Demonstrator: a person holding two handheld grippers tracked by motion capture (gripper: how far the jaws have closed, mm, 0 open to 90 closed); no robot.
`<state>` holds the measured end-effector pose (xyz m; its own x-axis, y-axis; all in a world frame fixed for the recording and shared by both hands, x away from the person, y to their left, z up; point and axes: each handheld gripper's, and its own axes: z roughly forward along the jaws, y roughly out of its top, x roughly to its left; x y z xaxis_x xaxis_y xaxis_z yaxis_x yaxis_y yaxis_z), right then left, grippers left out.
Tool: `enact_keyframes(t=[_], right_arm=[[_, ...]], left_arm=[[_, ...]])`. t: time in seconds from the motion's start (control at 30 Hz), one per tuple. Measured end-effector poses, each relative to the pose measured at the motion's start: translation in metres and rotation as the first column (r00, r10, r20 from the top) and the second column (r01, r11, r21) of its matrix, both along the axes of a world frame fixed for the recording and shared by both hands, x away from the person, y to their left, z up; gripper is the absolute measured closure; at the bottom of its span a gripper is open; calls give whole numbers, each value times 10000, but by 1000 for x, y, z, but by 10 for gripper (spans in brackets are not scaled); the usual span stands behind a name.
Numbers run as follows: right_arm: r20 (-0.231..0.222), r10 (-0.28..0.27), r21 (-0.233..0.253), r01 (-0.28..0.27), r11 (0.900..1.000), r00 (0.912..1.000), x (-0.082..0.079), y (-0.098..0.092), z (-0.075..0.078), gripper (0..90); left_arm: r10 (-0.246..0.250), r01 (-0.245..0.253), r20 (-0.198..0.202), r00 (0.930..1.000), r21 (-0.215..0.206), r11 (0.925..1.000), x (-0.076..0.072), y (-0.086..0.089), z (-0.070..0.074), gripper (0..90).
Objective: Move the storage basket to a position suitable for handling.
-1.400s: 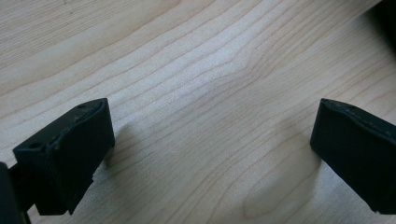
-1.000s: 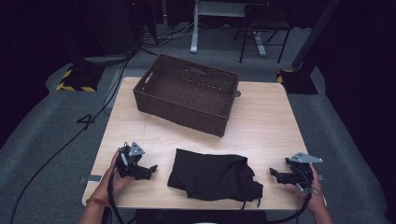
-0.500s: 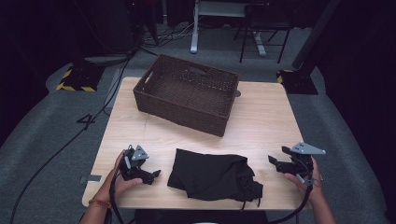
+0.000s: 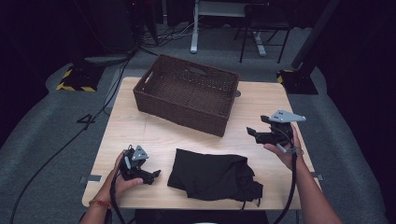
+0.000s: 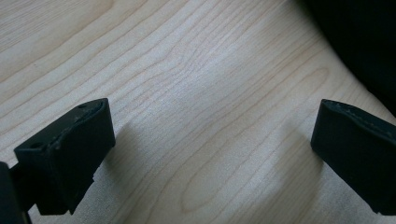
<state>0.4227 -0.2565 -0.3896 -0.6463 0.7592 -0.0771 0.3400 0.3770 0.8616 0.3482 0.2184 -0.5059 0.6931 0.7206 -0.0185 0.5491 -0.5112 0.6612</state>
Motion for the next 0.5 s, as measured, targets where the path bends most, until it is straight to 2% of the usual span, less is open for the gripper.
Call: enact_keyframes(t=[0.1, 0.17, 0.3, 0.5], right_arm=[[-48, 131, -72, -131, 9999, 9999, 8, 8, 4, 228], [49, 168, -224, -167, 9996, 9998, 21, 23, 11, 229], [17, 143, -149, -142, 9998, 9999, 35, 37, 15, 229], [1, 144, -219, -143, 9997, 9999, 49, 53, 20, 228]], left_arm=[[2, -2, -1, 10000, -5, 10000, 0, 0, 0, 0], [5, -5, 0, 10000, -4, 10000, 0, 0, 0, 0], [3, -3, 0, 10000, -3, 10000, 0, 0, 0, 0], [-2, 2, 1, 10000, 1, 10000, 0, 0, 0, 0]])
